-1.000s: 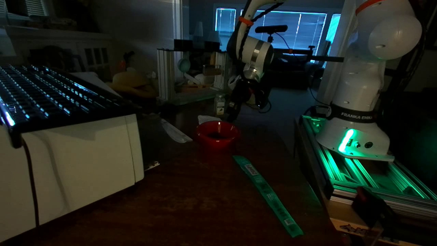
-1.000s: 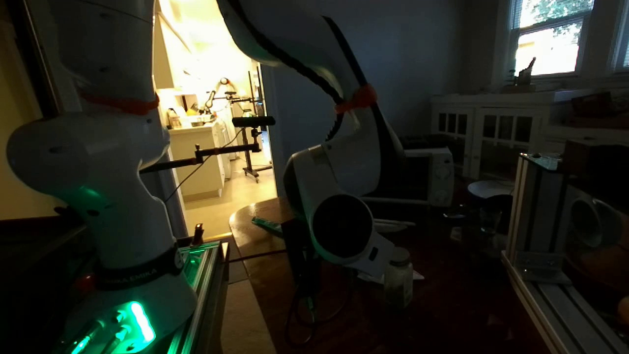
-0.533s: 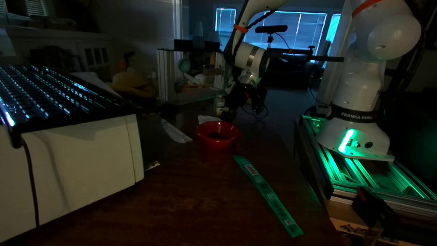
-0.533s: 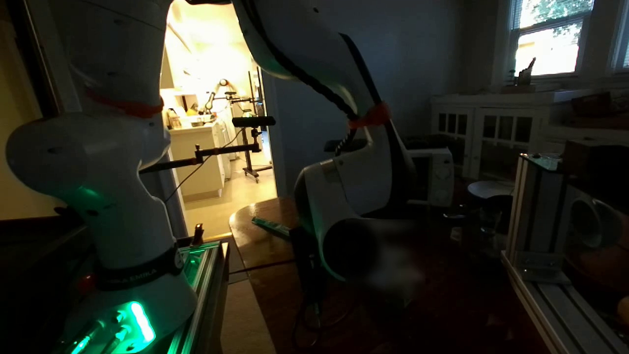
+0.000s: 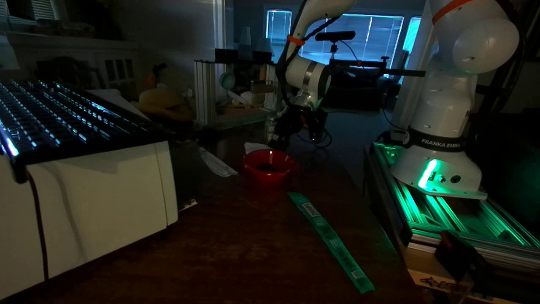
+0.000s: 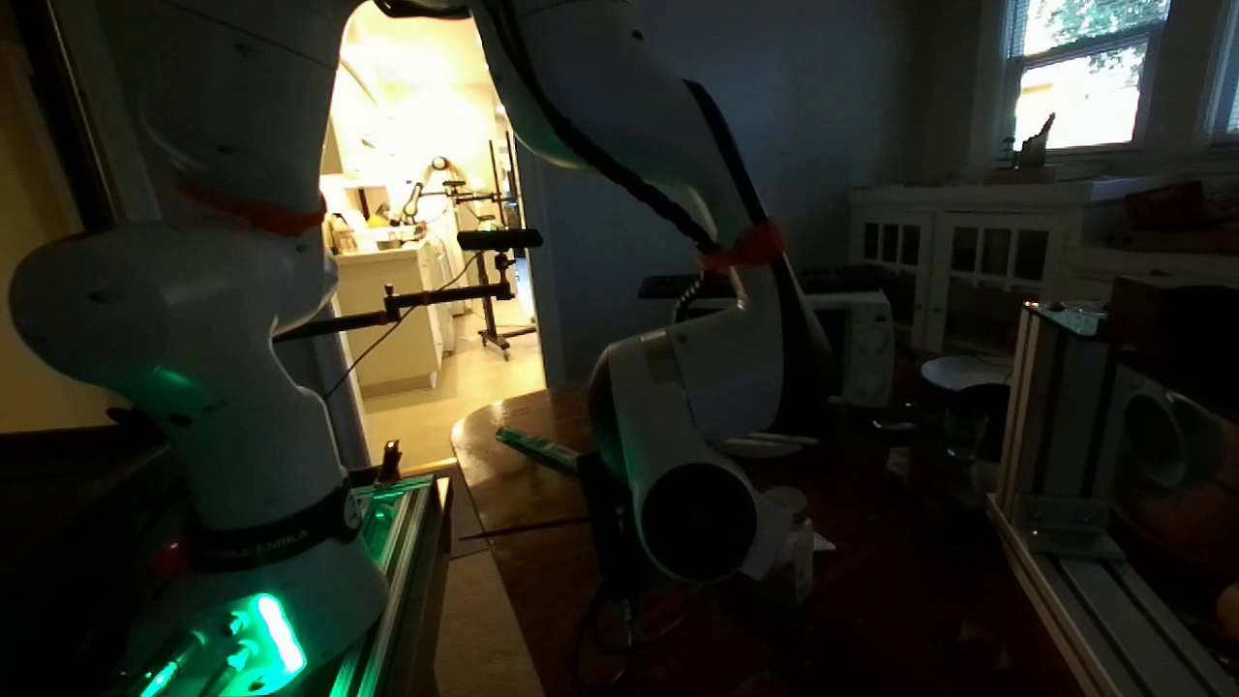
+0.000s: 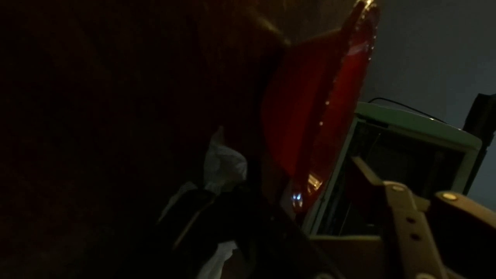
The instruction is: Put the red bowl in the white oven.
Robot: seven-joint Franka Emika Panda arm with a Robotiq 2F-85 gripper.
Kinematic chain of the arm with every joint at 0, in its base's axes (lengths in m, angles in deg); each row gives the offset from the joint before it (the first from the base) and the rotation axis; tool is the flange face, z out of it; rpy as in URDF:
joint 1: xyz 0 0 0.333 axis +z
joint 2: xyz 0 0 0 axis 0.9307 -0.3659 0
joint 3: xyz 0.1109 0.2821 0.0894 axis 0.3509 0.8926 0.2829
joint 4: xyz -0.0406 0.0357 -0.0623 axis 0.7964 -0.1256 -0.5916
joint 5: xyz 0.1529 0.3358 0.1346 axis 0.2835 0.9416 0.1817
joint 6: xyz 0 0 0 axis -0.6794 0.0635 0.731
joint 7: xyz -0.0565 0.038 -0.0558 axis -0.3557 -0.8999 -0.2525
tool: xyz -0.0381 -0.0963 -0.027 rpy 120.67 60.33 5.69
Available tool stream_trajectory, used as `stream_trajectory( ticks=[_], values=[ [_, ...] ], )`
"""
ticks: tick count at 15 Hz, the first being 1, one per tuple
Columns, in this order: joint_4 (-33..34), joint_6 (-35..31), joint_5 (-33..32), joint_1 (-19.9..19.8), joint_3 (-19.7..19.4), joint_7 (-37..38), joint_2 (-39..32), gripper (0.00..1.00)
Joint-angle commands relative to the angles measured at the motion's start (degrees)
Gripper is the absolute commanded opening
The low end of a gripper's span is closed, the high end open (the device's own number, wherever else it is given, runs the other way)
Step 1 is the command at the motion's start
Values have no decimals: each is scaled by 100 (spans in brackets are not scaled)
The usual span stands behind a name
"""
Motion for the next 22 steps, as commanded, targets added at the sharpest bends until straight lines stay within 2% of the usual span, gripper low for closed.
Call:
stream_trajectory(
  ticks=[1,6,12,14,15,16,17,18,22],
  values=[
    [109,248,128,-81,-8,-150,-170,50],
    [131,569,138,-154,-14,-177,-218,50],
    [123,917,63,-212,-63,-155,-223,43],
    [107,976,2,-209,-93,-141,-201,33],
    [99,1001,-16,-204,-106,-140,-195,23],
    [93,1003,-51,-192,-118,-125,-194,21],
    [93,1015,-65,-193,-122,-125,-204,6],
    [96,1016,-83,-186,-121,-122,-218,1],
    [126,1073,-157,-176,-109,-109,-285,1]
  ],
)
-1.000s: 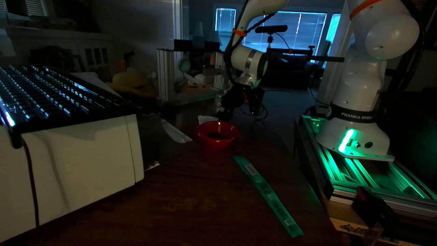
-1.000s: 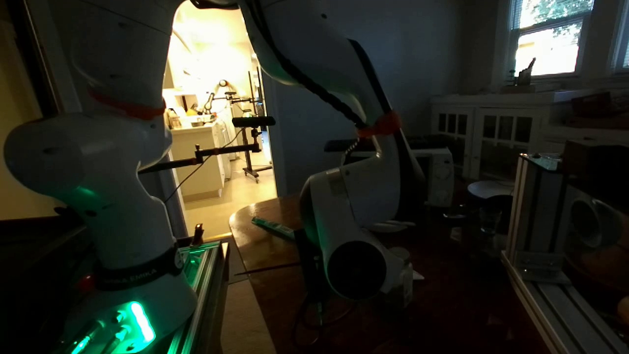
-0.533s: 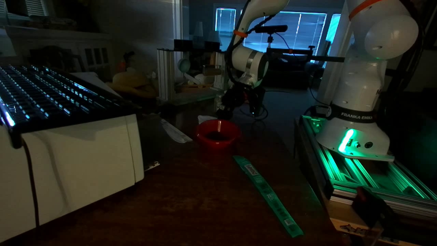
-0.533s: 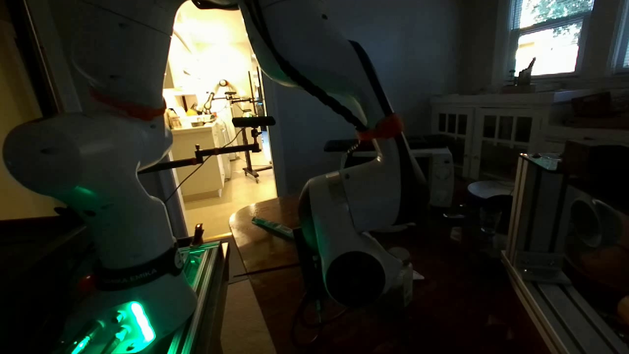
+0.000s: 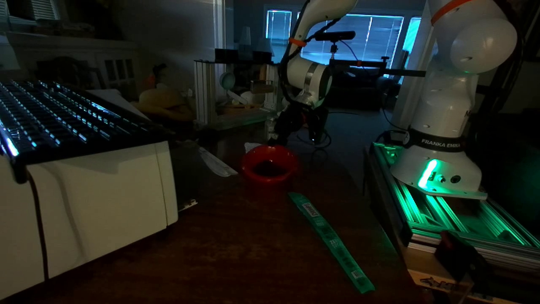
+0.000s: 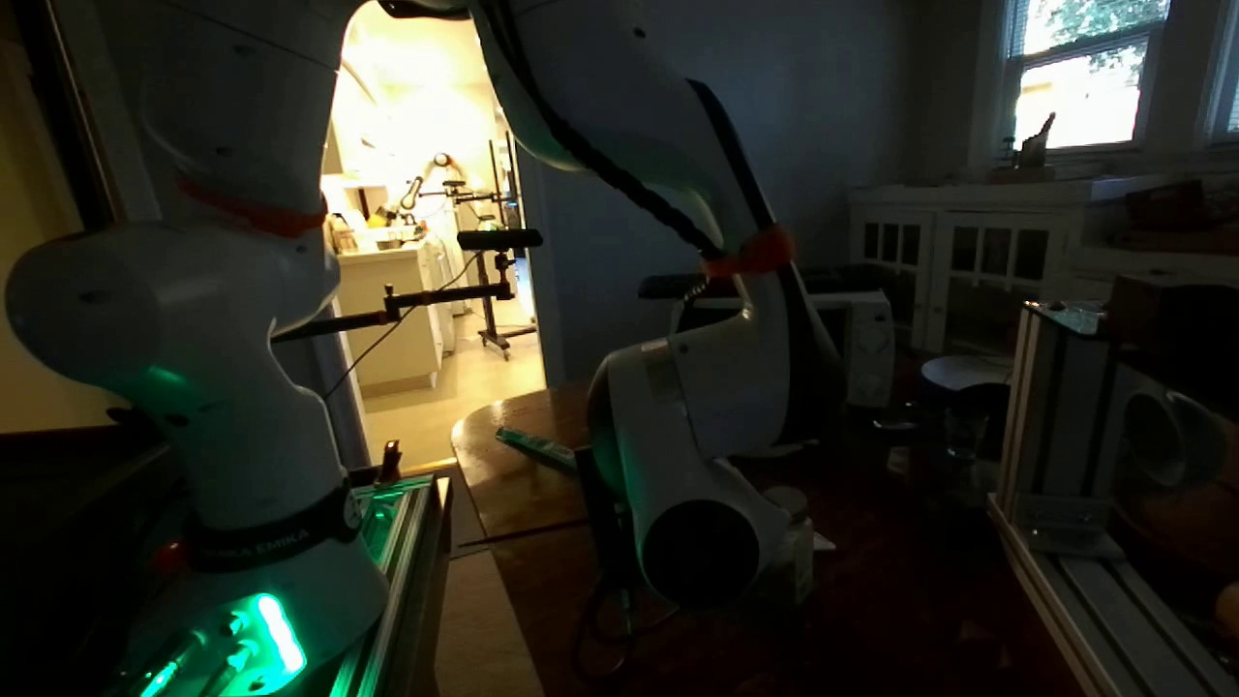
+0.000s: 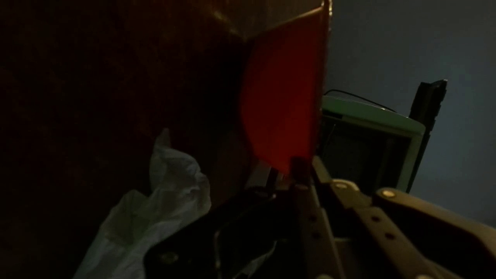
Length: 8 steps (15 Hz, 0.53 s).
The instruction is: Put the red bowl in the white oven.
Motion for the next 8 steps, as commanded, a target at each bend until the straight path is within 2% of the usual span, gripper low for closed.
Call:
stream_trajectory(
  ticks=[1,4,8],
  values=[
    [74,214,-122,-11,-31,-92,-205,1],
    [1,353,-297,-46,-85,-39,-9,1],
    [-66,873,-605,-229,-268,-45,208,1]
  ],
)
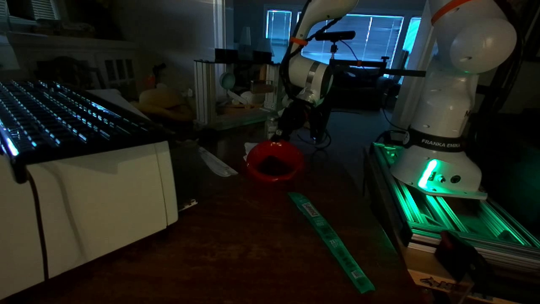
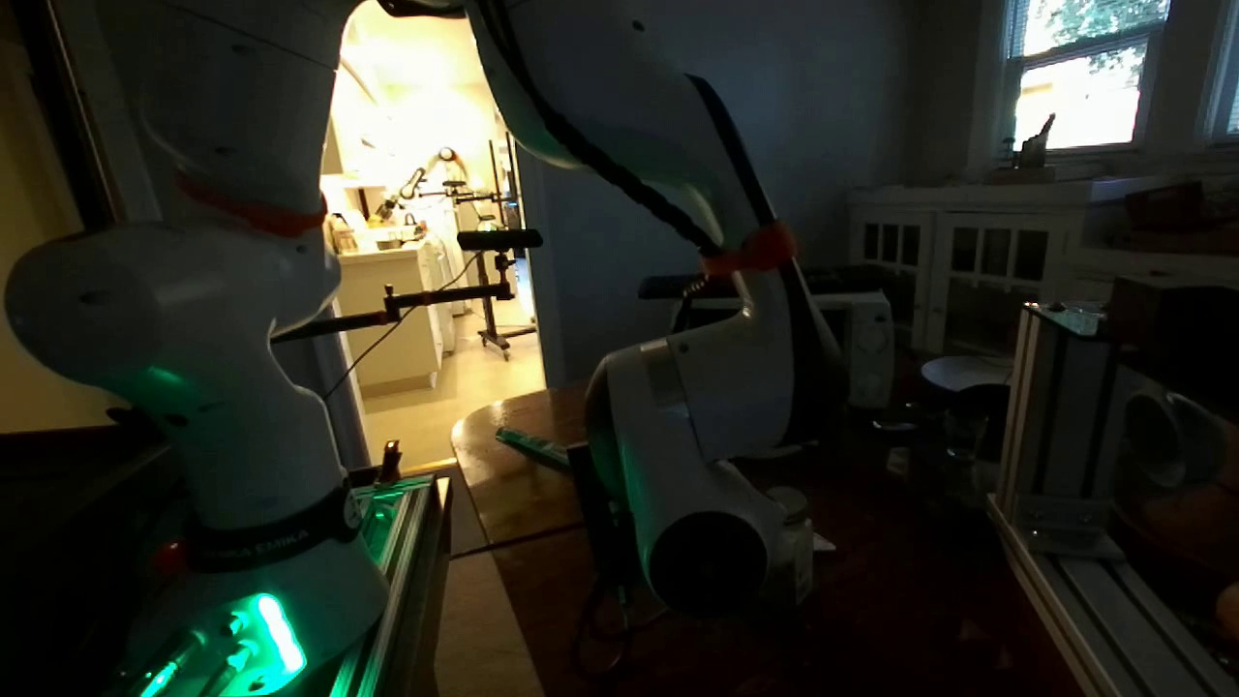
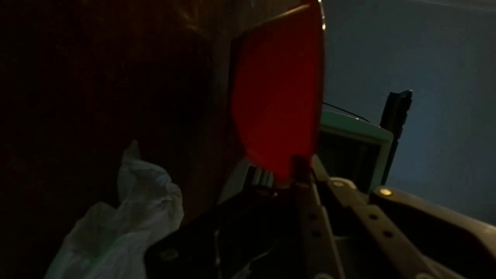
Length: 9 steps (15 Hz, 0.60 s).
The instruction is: Put the red bowl in the white oven.
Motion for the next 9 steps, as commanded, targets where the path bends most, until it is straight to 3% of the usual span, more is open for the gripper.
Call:
stream_trajectory(
  ticks=[1,6,9],
  values=[
    [-88,544,-303,-239,-195,-59,217,1],
    [-95,1154,-232,-515,-429,-50,394,1],
    [-146,1267,179,-519,-430,50,626,1]
  ],
)
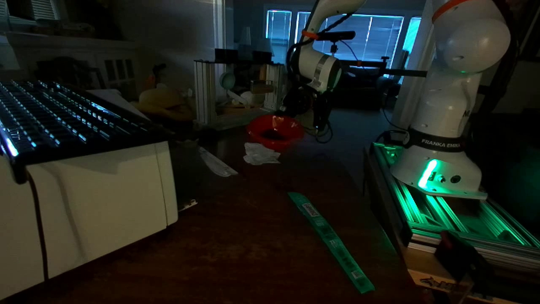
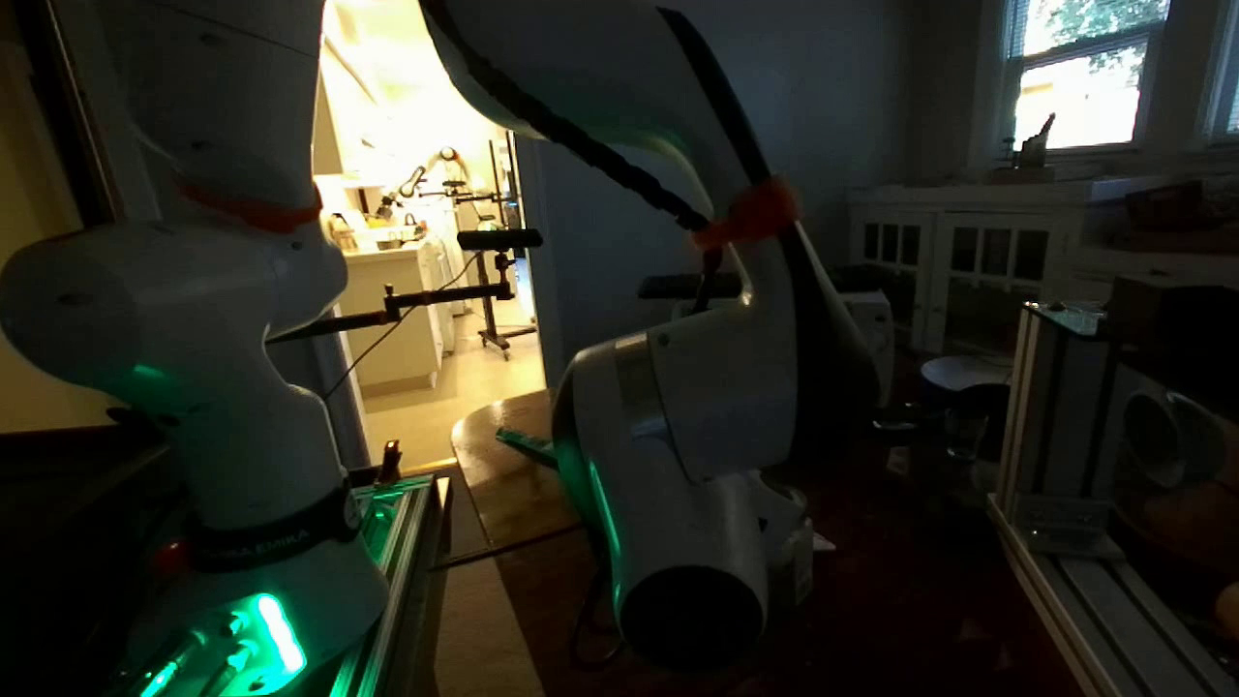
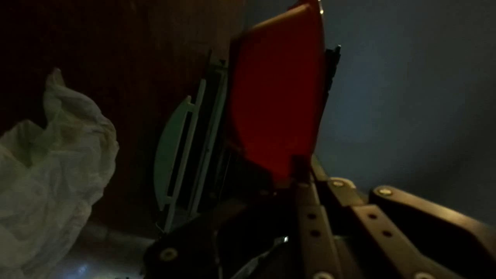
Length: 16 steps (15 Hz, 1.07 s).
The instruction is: Put the red bowl in the white oven.
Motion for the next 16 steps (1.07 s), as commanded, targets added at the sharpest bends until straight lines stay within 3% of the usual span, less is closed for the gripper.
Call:
stream_trajectory(
  ticks=[1,9,16],
  values=[
    [-159,116,559,14,25,87,358,1],
    [-531,-524,2457,700,521,78,883,1],
    [-893,-1499,5307,1681,1429,-106,969,1]
  ],
)
